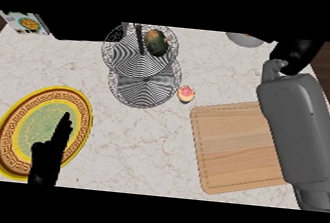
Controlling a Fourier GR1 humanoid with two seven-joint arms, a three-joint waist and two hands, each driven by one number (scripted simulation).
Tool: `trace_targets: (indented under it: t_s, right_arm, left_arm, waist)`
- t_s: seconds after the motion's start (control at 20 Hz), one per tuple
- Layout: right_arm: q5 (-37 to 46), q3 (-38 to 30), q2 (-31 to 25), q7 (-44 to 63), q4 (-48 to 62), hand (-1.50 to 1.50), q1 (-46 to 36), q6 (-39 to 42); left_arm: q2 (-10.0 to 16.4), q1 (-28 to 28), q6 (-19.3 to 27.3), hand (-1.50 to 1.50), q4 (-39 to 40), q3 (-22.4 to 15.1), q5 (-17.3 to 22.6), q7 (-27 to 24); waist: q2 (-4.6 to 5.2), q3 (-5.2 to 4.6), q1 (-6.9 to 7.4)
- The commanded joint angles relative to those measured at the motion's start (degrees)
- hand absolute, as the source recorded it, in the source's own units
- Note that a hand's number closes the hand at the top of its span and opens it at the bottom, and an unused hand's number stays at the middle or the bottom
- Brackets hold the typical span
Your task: Pick the squash from the cutting board and place it in the tiered basket
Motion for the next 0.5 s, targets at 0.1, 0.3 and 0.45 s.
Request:
trace_targets:
  t_s: [0.1, 0.3, 0.45]
  right_arm:
    - [-3.8, -1.6, -6.8, 5.8, -22.7, -1.5, 15.5, 8.0]
    - [-9.0, -2.4, -11.8, 6.9, -38.1, -1.5, 27.3, 13.1]
    - [-15.7, -6.2, -16.6, 8.4, -49.8, -1.5, 33.2, 17.2]
  left_arm:
    - [0.5, 2.6, -1.2, 0.0, -0.1, 1.2, 1.8, -0.1]
    - [-0.7, 2.3, 0.6, 0.0, -0.6, 0.2, 0.3, 0.8]
    - [0.7, 2.2, -1.3, 0.0, 0.1, 1.5, 1.9, -1.0]
  waist:
    - [-0.41, -0.08, -2.23]
    - [-0.01, -0.06, -2.24]
    - [0.14, -0.11, -2.08]
